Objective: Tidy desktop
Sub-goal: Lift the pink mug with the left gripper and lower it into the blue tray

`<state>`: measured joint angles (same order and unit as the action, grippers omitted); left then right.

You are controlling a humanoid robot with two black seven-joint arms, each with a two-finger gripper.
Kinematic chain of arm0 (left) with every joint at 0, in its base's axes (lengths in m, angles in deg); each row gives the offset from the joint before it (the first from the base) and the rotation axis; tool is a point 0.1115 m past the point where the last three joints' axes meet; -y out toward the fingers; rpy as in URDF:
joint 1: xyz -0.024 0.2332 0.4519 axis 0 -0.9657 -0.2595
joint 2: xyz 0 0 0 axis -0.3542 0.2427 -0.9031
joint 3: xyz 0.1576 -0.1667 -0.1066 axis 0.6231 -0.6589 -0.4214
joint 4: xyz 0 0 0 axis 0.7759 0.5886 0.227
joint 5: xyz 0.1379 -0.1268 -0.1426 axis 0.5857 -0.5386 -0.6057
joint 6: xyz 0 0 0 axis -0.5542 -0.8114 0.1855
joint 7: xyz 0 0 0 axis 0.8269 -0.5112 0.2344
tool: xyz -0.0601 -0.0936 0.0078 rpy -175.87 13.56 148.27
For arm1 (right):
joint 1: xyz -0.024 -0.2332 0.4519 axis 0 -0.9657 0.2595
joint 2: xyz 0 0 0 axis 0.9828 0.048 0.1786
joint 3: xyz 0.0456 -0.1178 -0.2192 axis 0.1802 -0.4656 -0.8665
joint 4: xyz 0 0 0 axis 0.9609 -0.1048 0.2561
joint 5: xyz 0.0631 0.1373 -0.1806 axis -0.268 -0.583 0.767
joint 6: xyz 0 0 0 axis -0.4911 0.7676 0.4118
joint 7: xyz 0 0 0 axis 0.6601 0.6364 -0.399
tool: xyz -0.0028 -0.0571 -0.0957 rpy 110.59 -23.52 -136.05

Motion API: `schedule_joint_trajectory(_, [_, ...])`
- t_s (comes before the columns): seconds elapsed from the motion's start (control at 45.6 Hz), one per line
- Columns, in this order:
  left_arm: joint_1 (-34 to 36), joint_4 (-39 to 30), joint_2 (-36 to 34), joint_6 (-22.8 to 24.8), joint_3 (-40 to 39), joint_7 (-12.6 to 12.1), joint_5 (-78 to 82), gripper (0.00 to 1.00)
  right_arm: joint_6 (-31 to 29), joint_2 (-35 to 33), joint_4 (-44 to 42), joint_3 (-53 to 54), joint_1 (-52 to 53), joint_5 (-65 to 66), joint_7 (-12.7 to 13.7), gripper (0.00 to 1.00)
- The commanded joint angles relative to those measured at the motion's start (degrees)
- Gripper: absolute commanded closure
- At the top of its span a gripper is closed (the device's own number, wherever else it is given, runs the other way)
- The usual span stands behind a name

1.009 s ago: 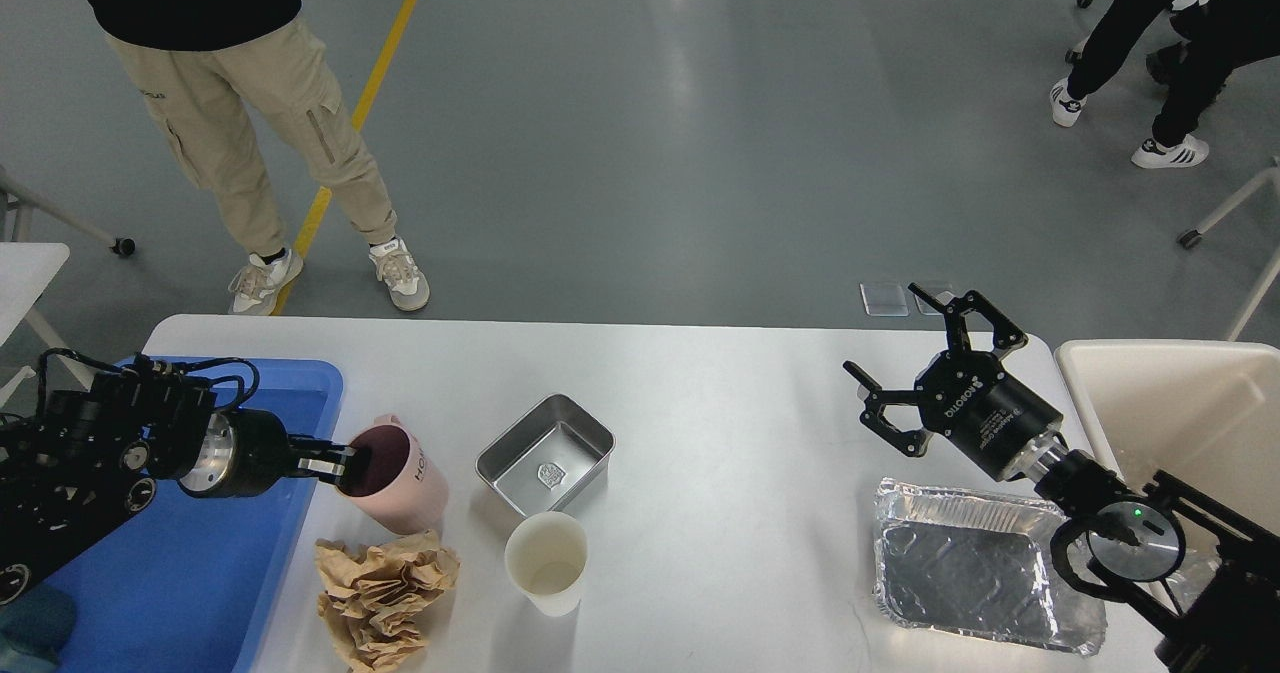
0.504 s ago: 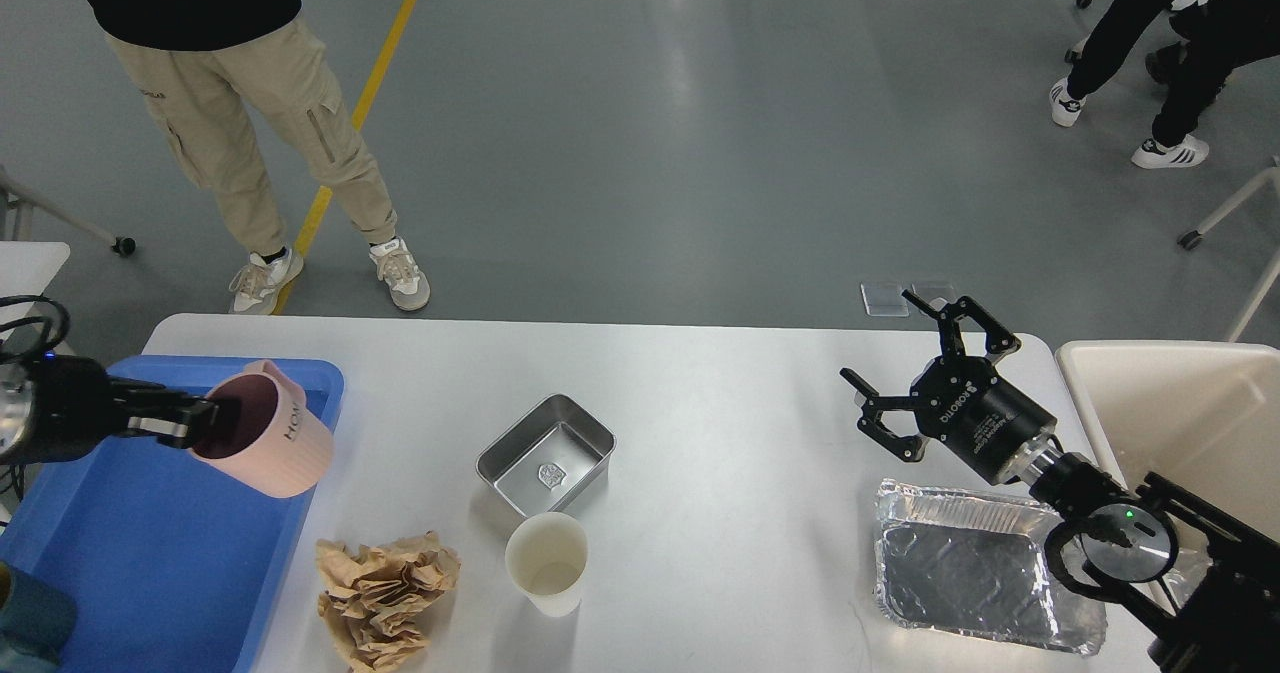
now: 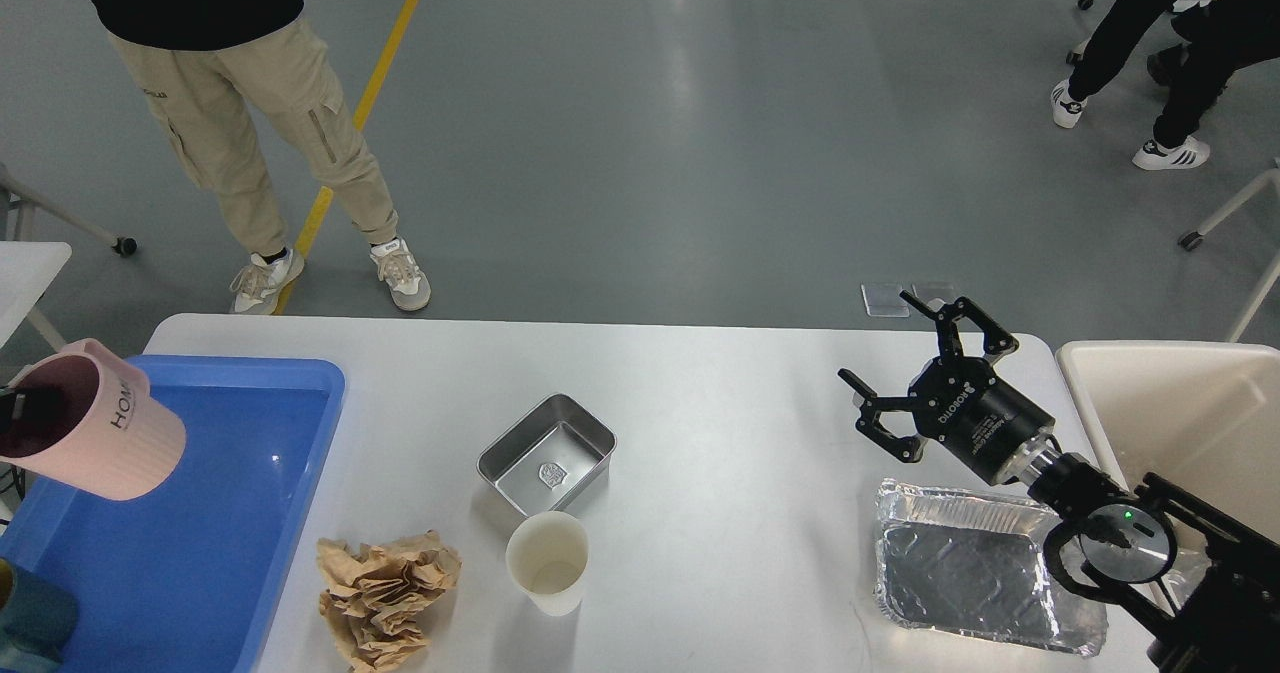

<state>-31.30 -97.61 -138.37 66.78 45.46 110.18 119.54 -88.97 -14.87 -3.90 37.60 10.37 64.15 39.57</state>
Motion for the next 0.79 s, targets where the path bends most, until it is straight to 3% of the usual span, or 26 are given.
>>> schedule_joint_trajectory(0.0, [-0.1,0.6,-0.7,-6.1,5.2,0.0,2.8,1.0,0.1,0.0,0.3,0.1,0.0,-0.1,0.0,0.0])
schedule_joint_trajectory(0.153, [-0.2,1.9,0.2,-12.7,10.9,-0.7,7.1,1.0,0.1,-0.1,0.4,0.1,-0.1,0.0,0.0,0.0])
schedule_joint_trajectory(0.526, [-0.5,10.0,8.5,-21.9,21.1,-1.7,7.4,1.0,0.1,-0.5,0.4,0.1,-0.2,-0.1,0.0,0.0])
schedule_joint_trajectory(0.767, [-2.1,18.3,16.4,-24.3,22.5,-2.2,7.2,1.0,0.1,-0.6,0.4,0.2,-0.2,0.0,0.0,0.0])
